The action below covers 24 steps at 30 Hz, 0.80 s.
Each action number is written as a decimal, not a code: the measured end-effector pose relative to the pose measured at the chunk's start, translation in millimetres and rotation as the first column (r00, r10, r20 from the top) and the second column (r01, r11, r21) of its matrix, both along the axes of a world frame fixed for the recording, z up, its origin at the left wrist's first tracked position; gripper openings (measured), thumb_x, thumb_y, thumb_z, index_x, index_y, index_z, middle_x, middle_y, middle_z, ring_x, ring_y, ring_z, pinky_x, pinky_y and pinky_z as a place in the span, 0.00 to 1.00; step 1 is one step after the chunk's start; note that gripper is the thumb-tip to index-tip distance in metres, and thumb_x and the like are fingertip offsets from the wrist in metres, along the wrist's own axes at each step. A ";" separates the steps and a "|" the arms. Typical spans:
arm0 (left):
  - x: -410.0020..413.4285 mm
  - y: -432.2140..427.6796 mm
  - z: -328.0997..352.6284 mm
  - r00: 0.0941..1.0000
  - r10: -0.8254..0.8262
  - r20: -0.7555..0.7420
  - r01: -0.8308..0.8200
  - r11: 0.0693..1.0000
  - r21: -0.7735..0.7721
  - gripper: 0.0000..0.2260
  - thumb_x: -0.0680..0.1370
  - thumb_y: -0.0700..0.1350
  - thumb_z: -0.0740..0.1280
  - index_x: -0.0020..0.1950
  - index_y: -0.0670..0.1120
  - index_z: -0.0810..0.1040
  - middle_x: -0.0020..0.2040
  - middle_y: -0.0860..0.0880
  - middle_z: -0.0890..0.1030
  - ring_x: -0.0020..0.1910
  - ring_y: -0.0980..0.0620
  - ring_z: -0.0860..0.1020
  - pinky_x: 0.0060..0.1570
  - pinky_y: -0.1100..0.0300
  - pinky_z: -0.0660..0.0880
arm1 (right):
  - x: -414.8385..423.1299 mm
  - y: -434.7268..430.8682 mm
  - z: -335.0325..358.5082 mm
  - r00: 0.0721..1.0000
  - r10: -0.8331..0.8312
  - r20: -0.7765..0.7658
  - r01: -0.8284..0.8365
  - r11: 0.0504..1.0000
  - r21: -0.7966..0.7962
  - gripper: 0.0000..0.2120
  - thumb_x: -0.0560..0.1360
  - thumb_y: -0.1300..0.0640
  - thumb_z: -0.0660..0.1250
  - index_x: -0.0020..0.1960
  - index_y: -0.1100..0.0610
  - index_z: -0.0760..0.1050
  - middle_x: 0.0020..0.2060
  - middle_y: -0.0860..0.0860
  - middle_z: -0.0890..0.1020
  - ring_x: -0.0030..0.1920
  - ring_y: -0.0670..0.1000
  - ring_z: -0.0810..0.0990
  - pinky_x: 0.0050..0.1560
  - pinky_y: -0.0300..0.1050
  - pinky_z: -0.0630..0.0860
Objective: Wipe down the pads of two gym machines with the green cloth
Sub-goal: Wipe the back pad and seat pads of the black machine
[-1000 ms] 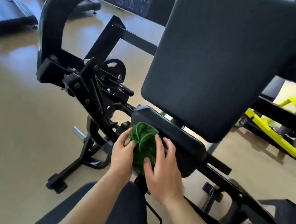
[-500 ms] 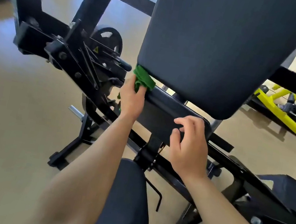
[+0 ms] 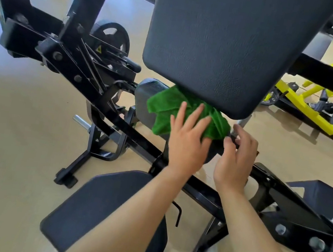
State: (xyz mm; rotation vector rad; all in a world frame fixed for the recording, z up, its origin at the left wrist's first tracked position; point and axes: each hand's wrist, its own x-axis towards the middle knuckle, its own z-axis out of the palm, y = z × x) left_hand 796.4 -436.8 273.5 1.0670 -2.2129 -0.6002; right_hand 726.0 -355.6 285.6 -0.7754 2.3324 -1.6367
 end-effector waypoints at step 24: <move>17.1 26.4 -18.1 0.762 0.533 -0.366 0.090 0.474 0.876 0.14 0.70 0.39 0.69 0.52 0.52 0.75 0.55 0.47 0.77 0.52 0.50 0.78 0.48 0.57 0.77 | 2.6 17.8 -18.9 0.993 -0.010 -0.114 0.040 0.965 0.258 0.10 0.75 0.51 0.74 0.48 0.52 0.73 0.42 0.49 0.77 0.44 0.53 0.77 0.41 0.43 0.75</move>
